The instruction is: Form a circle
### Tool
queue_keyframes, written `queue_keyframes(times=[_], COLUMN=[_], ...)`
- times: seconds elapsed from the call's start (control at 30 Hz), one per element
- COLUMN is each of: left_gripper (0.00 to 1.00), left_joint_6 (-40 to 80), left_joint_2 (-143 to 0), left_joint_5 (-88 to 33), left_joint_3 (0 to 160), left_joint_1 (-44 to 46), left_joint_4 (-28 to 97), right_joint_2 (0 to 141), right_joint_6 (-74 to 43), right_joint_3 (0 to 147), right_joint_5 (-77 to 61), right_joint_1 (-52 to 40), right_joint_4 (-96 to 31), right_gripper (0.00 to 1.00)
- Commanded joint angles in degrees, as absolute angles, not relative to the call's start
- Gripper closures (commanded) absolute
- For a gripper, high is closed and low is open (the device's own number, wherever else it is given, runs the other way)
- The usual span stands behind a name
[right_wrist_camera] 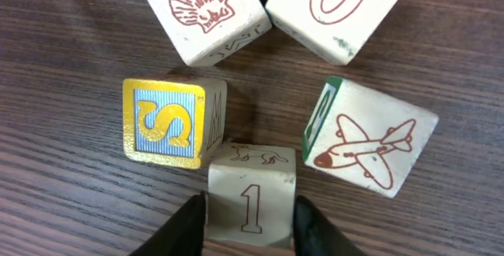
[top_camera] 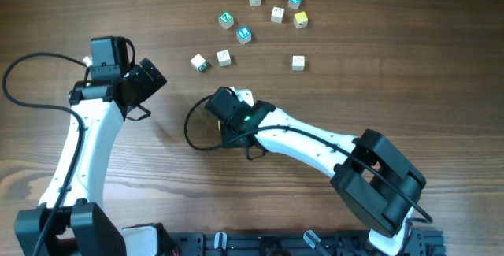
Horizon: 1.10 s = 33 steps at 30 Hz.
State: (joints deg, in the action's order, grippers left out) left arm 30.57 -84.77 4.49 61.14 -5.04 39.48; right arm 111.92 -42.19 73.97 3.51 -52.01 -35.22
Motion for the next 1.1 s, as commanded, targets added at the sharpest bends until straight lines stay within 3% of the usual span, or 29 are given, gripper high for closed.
queue_keyframes(times=[0.0,0.13,0.33,1.07], left_gripper=[0.00,0.00,0.00,0.00], left_joint_6=[30.50,30.50,30.50,30.50], left_joint_2=[-84.42,-84.42,-84.42,-84.42], left_joint_5=[4.80,4.80,4.80,4.80], left_joint_3=[61.84,61.84,61.84,61.84], left_joint_1=[-5.15,-5.15,-5.15,-5.15], left_joint_4=[39.44,39.44,39.44,39.44], right_joint_2=[112.68,112.68,112.68,112.68], right_joint_6=[-42.13,-42.13,-42.17,-42.06], right_joint_3=[74.85,74.85,74.85,74.85], right_joint_5=[5.15,4.84,3.62,5.63], right_joint_1=[-51.88,-51.88,-51.88,-51.88], right_joint_4=[-35.05,-35.24,-35.38,-34.57], right_gripper=[0.59,0.58,0.71,0.69])
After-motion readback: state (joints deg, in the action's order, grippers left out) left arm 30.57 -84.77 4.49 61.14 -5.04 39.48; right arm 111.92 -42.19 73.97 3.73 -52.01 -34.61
